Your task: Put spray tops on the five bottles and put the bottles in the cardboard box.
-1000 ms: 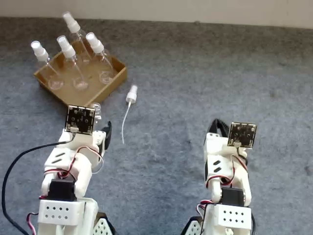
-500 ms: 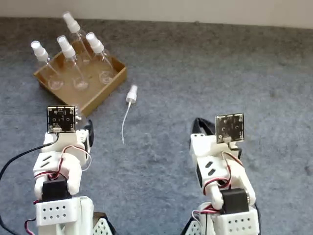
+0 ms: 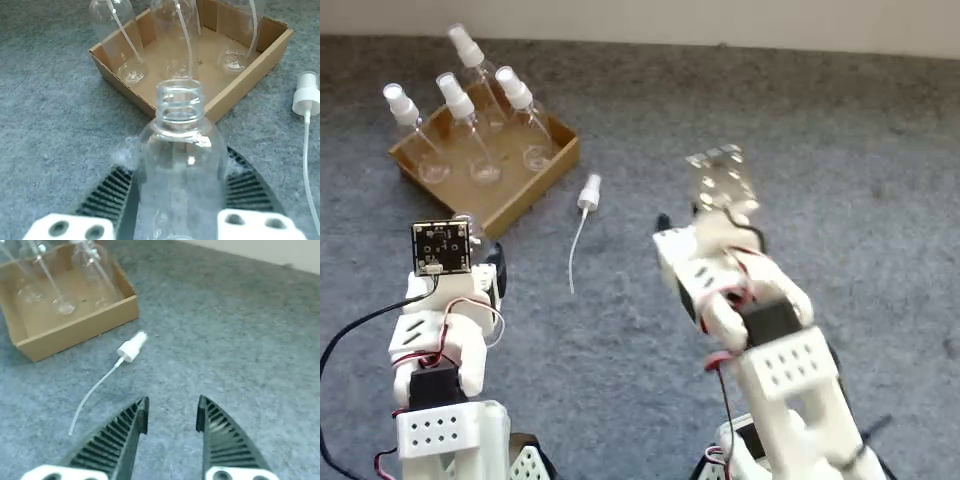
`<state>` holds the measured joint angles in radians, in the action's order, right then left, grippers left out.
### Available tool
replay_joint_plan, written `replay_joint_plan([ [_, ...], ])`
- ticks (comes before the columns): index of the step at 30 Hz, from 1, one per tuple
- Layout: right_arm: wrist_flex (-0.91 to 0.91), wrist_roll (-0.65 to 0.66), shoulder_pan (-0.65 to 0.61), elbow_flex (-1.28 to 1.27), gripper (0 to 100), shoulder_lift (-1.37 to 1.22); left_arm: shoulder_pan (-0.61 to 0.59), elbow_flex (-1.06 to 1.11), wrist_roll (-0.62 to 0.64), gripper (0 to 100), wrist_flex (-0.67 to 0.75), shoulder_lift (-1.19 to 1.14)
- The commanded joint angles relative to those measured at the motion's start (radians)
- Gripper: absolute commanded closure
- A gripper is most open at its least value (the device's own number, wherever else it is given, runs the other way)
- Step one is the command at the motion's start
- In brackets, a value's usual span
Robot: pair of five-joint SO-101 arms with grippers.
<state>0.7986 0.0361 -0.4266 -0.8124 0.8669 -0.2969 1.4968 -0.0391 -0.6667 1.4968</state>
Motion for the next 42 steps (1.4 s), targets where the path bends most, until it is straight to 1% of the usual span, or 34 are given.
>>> replay_joint_plan([
  [1,-0.015,-0.002,-0.051,0.217,84.6,-0.236,-0.018,-0.007,-0.009,94,0.029,0.016],
  [3,-0.042,-0.005,-0.061,0.286,84.6,-0.349,-0.016,-0.005,-0.009,94,0.029,0.016],
  [4,-0.053,-0.026,-0.064,0.312,84.4,-0.403,-0.015,-0.005,-0.009,94,0.029,0.016],
  [6,-0.071,-0.110,-0.067,0.375,84.2,-0.516,-0.015,-0.005,-0.009,94,0.029,0.016],
  [10,-0.074,-0.233,-0.070,0.527,83.4,-0.728,-0.013,0.012,-0.009,94,0.035,0.016],
  [12,-0.074,-0.269,-0.070,0.593,78.7,-0.823,-0.013,0.021,-0.009,94,0.057,0.016],
  [14,-0.074,-0.296,-0.073,0.651,70.7,-0.914,-0.013,0.039,-0.009,94,0.083,0.016],
  [16,-0.074,-0.298,-0.091,0.710,64.5,-0.998,-0.013,0.054,-0.009,94,0.114,0.016],
  [18,-0.074,-0.298,-0.099,0.765,62.5,-1.067,-0.013,0.068,-0.009,94,0.137,0.016],
  [22,-0.076,-0.304,-0.127,0.920,62.6,-1.199,-0.010,0.073,-0.011,94,0.146,0.016],
  [26,-0.076,-0.305,-0.148,1.081,62.6,-1.323,0.025,0.096,-0.012,94,0.164,0.016],
  [29,-0.076,-0.305,-0.162,1.182,62.6,-1.409,0.030,0.097,-0.074,94,0.167,0.016],
  [31,-0.076,-0.305,-0.165,1.239,62.6,-1.465,0.031,0.099,-0.091,94,0.167,0.016],
  [39,-0.071,-0.298,-0.148,1.379,62.7,-1.696,0.056,0.108,-0.097,94,0.167,0.016],
  [42,0.005,-0.296,-0.125,1.388,64.3,-1.727,0.056,0.108,-0.097,94,0.167,0.016],
])
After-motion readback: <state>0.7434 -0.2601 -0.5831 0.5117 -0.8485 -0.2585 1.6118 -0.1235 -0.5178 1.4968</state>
